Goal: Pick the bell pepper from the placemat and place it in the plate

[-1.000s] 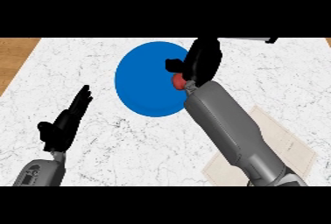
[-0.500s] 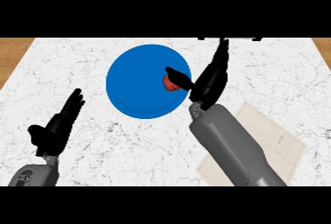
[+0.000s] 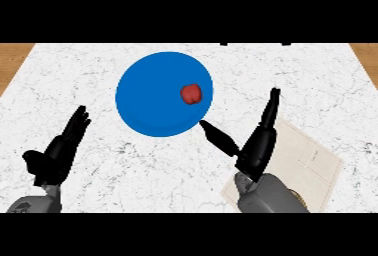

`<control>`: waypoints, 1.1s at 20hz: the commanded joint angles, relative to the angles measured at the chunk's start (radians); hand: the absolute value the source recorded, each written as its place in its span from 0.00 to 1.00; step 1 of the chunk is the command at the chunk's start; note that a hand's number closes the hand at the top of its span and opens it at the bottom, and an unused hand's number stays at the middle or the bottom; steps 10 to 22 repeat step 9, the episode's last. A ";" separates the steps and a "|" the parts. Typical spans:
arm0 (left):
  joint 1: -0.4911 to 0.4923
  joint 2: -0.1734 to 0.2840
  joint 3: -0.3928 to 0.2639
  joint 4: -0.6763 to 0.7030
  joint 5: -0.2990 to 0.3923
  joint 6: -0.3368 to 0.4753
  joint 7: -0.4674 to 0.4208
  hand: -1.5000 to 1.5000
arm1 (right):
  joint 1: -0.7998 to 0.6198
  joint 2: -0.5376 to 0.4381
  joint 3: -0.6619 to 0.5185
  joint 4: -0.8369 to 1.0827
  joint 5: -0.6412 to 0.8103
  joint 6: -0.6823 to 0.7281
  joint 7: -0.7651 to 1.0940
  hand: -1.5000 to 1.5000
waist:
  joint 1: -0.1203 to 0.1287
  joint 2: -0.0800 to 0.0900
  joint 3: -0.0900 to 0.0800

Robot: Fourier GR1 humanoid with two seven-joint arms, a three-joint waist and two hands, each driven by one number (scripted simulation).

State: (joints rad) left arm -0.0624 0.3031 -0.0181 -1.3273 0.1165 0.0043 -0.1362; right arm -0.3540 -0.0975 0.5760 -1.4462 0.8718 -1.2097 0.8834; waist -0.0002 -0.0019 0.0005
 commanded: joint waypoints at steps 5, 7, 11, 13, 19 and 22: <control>-0.001 -0.065 -0.007 -0.006 -0.050 0.019 0.002 0.50 | 0.209 -0.087 0.102 -0.110 -0.147 -0.076 -0.199 0.00 | 0.000 0.002 0.000; 0.026 -0.006 0.063 -0.008 -0.012 -0.040 -0.014 0.50 | 0.188 -0.124 0.063 -0.097 -0.219 -0.061 -0.243 0.00 | 0.003 0.002 0.000; 0.058 -0.039 0.017 -0.091 -0.045 -0.011 0.041 0.50 | 0.257 -0.164 0.070 -0.148 -0.245 -0.076 -0.283 0.00 | 0.002 0.001 0.000; 0.058 -0.039 0.017 -0.091 -0.045 -0.011 0.041 0.50 | 0.257 -0.164 0.070 -0.148 -0.245 -0.076 -0.283 0.00 | 0.002 0.001 0.000; 0.058 -0.039 0.017 -0.091 -0.045 -0.011 0.041 0.50 | 0.257 -0.164 0.070 -0.148 -0.245 -0.076 -0.283 0.00 | 0.002 0.001 0.000; 0.058 -0.039 0.017 -0.091 -0.045 -0.011 0.041 0.50 | 0.257 -0.164 0.070 -0.148 -0.245 -0.076 -0.283 0.00 | 0.002 0.001 0.000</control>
